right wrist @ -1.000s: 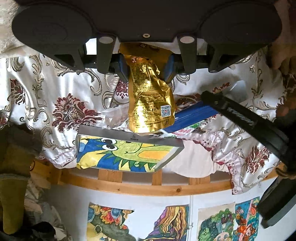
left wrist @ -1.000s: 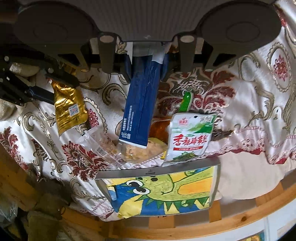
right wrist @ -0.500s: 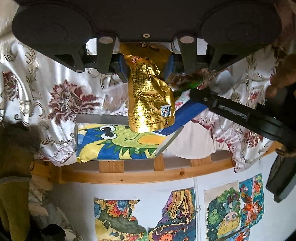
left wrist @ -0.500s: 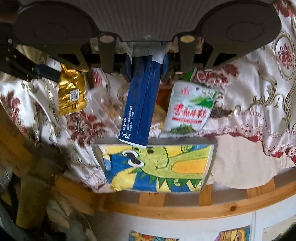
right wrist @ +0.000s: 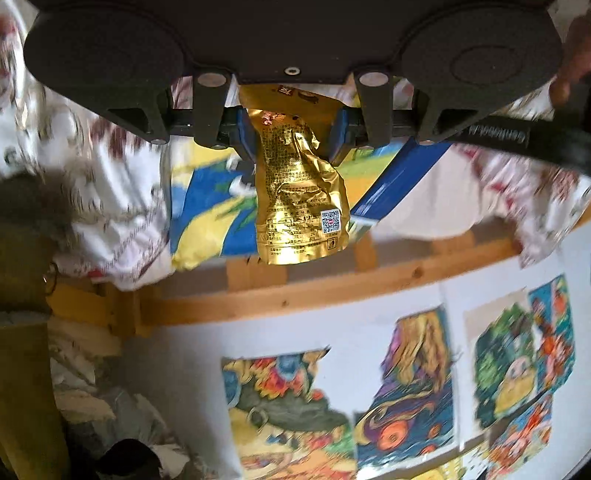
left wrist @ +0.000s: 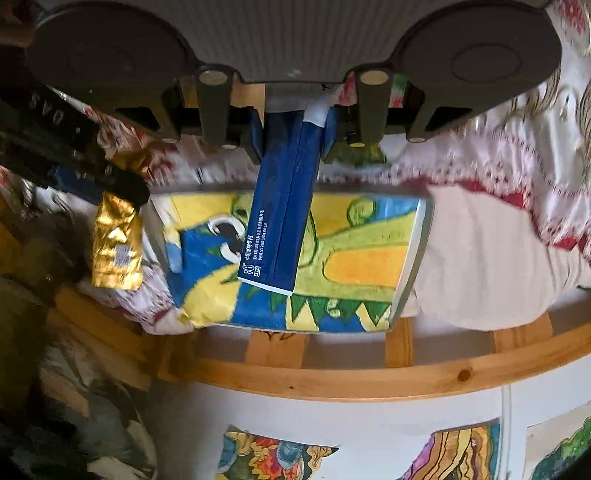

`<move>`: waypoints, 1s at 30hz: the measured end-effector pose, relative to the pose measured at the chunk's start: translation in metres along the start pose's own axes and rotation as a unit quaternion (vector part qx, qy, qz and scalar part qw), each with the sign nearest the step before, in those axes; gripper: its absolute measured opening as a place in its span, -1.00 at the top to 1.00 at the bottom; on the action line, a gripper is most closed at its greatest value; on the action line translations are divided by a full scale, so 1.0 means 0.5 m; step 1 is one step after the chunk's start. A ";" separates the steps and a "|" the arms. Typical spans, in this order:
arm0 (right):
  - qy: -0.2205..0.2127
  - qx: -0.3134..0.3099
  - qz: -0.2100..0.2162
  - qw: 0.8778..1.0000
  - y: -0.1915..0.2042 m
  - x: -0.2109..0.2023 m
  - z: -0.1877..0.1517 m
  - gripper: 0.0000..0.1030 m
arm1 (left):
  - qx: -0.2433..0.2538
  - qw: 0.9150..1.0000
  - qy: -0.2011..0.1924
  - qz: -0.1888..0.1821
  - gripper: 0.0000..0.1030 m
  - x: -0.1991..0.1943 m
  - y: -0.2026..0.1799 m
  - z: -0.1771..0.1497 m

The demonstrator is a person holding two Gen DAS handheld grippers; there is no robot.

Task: Organize snacks
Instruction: 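Lift and carry the blue packet and gold pouch over the dinosaur tray with both tools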

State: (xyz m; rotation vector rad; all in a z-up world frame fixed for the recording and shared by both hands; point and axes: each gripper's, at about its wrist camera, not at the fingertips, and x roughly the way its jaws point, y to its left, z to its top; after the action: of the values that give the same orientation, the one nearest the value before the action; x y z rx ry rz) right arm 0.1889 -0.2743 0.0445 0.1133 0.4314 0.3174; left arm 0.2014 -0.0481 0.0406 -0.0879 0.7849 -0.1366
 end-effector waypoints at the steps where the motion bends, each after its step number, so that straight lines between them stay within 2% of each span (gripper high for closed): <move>1: -0.010 0.006 -0.002 1.000 -0.015 0.021 0.007 0.15 | -0.001 1.000 -0.002 0.002 0.31 0.014 -0.003 0.012; 3: -0.030 0.032 0.007 0.999 -0.048 0.050 0.011 0.15 | -0.004 1.000 -0.010 0.004 0.31 0.038 -0.007 0.035; 7: -0.037 0.094 0.000 0.995 -0.116 0.108 0.025 0.15 | -0.017 1.000 -0.024 0.005 0.31 0.095 -0.017 0.077; 12: -0.045 0.113 -0.021 0.992 -0.173 0.167 0.037 0.15 | -0.030 0.999 -0.024 0.009 0.31 0.179 -0.032 0.118; 20: 0.007 0.130 -0.023 0.991 -0.212 0.239 0.019 0.14 | -0.048 0.998 -0.018 0.031 0.31 0.286 -0.055 0.141; 30: 0.047 0.139 -0.014 0.989 -0.203 0.273 0.005 0.12 | -0.056 0.997 0.004 0.045 0.31 0.341 -0.057 0.138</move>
State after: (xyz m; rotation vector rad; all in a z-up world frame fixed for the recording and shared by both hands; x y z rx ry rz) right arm 0.3356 -0.3256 -0.0243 0.3658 0.5689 0.2338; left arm 0.3667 -0.1009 -0.0261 -0.1569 0.8031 -0.0069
